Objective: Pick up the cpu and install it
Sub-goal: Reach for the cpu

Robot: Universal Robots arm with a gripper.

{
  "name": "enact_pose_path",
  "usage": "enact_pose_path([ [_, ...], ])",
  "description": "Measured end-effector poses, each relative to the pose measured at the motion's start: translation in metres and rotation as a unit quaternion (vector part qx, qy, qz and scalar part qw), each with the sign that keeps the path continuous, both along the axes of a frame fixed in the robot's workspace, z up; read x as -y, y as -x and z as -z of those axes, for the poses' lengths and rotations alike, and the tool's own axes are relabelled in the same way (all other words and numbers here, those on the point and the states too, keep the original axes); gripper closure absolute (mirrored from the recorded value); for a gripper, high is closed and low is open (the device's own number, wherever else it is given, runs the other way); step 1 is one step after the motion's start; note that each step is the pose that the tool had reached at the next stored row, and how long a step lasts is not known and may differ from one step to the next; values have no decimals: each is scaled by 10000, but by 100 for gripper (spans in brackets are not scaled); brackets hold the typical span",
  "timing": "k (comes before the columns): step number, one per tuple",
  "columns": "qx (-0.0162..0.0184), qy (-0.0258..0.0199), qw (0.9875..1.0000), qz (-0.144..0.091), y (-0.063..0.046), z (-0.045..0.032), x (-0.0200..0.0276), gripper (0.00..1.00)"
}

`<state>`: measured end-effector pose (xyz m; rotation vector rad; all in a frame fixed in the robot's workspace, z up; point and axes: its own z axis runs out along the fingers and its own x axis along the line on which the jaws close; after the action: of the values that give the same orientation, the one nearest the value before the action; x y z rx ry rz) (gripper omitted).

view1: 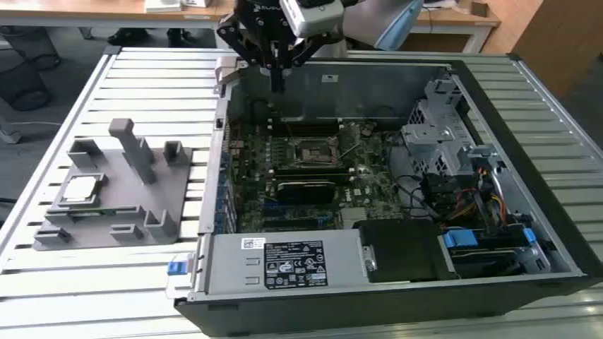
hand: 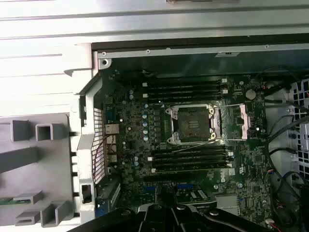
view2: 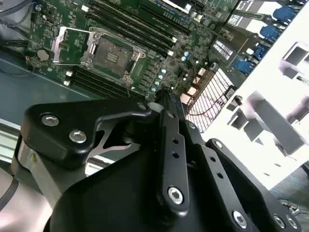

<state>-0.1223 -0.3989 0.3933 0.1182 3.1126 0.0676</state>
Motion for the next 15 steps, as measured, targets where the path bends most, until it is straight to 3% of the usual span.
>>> enact_pose_path([
  [15, 1, 0, 10000, 0, 347, 1, 0, 89],
])
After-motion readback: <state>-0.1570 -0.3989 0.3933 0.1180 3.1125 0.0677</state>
